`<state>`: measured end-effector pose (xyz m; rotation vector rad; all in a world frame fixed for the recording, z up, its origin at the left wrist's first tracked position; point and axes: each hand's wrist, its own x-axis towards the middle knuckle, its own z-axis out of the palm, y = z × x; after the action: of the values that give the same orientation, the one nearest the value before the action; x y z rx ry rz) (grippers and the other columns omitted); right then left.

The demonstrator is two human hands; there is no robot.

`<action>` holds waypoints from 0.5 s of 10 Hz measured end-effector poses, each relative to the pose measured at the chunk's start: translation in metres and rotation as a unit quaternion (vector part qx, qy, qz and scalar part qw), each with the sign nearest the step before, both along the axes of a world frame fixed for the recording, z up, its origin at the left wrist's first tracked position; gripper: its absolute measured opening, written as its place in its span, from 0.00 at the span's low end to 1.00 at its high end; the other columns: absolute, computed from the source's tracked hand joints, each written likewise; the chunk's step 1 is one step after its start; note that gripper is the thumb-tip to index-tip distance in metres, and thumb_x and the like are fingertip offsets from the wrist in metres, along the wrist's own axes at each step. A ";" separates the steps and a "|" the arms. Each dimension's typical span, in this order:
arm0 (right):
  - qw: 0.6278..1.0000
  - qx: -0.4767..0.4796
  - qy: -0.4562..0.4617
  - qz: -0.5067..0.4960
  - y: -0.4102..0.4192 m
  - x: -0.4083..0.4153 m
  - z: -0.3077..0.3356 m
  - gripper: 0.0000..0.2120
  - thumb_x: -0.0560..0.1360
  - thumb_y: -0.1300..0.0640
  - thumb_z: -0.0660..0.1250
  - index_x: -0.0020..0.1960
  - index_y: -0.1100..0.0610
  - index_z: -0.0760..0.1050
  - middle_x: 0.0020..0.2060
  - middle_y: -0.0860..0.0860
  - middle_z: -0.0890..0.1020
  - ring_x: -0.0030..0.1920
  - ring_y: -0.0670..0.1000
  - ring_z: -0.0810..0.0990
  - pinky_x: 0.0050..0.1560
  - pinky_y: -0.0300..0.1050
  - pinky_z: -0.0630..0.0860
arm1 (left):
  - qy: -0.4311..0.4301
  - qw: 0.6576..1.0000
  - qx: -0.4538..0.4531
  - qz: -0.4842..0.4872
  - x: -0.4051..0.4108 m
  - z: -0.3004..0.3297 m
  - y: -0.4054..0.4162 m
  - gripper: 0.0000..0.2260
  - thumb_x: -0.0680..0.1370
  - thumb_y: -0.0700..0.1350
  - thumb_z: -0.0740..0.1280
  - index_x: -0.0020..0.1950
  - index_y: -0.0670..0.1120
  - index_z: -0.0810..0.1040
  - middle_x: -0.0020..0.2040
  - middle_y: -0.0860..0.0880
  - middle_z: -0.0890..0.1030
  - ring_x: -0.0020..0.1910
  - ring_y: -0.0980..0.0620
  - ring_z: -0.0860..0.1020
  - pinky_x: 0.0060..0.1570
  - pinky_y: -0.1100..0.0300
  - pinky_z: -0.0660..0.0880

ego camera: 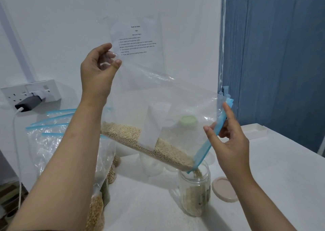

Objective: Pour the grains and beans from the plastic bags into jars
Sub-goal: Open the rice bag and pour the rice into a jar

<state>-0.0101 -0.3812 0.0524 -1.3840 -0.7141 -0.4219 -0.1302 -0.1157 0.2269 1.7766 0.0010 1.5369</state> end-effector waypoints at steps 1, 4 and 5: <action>1.000 -0.005 -0.001 0.001 -0.001 0.000 -0.001 0.32 0.75 0.50 0.71 0.76 0.39 0.63 0.43 0.43 0.75 0.46 0.49 0.74 0.50 0.34 0.75 | 0.001 1.000 -0.001 0.001 0.000 -0.001 -0.001 0.17 0.76 0.35 0.71 0.63 0.44 0.76 0.47 0.51 0.78 0.43 0.60 0.74 0.45 0.68 0.70; 1.000 -0.008 0.005 0.003 -0.005 -0.004 -0.003 0.32 0.75 0.50 0.71 0.76 0.40 0.63 0.45 0.50 0.76 0.45 0.49 0.73 0.48 0.32 0.74 | 0.005 1.000 0.001 0.003 -0.001 -0.001 -0.006 0.17 0.75 0.36 0.71 0.62 0.46 0.76 0.47 0.52 0.78 0.42 0.62 0.74 0.45 0.68 0.70; 1.000 -0.005 0.008 0.005 -0.007 -0.004 -0.003 0.32 0.75 0.51 0.71 0.75 0.40 0.63 0.45 0.51 0.76 0.45 0.49 0.73 0.48 0.31 0.74 | 0.007 1.000 0.004 0.005 -0.001 0.000 -0.008 0.17 0.75 0.36 0.72 0.62 0.46 0.76 0.47 0.52 0.78 0.42 0.62 0.74 0.45 0.68 0.70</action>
<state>-0.0146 -0.3879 0.0494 -1.3912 -0.7111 -0.3987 -0.1314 -0.1235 0.2266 1.7961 0.0112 1.5346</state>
